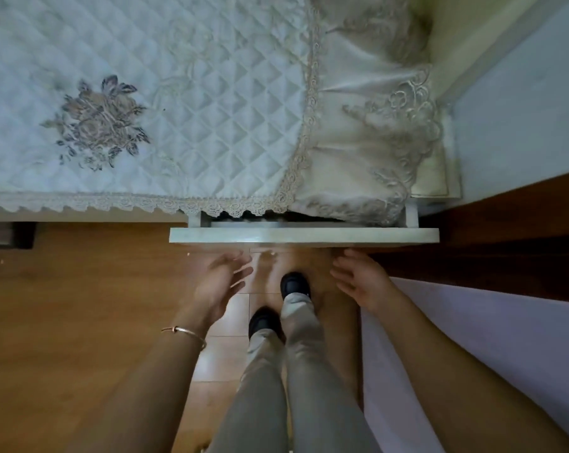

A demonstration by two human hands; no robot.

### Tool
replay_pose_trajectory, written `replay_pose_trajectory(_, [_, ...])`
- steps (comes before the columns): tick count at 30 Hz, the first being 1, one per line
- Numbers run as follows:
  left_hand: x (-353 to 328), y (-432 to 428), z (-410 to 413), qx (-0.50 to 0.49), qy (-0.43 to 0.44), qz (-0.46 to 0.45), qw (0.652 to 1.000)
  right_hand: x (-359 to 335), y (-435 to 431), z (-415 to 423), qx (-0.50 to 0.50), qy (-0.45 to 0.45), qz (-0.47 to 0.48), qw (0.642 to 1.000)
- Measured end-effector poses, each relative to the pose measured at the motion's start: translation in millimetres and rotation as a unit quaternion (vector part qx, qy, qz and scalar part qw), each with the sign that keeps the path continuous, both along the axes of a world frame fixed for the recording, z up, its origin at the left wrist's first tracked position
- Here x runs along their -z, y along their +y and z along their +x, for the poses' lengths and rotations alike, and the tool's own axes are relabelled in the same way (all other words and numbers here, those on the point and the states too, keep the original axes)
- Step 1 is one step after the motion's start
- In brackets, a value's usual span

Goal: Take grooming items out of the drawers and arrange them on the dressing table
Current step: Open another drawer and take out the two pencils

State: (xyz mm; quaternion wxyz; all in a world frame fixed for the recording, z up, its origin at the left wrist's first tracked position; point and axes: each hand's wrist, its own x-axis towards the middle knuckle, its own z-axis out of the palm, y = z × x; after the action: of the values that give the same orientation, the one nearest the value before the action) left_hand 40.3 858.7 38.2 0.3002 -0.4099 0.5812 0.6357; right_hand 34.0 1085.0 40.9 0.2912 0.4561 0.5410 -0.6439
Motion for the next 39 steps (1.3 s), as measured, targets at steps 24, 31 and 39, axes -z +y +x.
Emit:
replay_pose_trajectory(24, [-92.9,-12.5,45.0,0.437,0.329,-0.394,0.739,-82.6,13.3,65.5,-0.391,0.28,0.473,0.738])
replay_pose_trajectory(31, [-92.4,-15.9,86.0,0.433,0.298,-0.379,0.761,-81.5,13.5,119.1,-0.383,0.267,0.456,0.757])
replay_pose_trajectory(39, [-83.9,-6.4,125.5,0.459,0.242,-0.403,0.754,-79.3,14.2,148.7,-0.409,0.221,0.404,0.788])
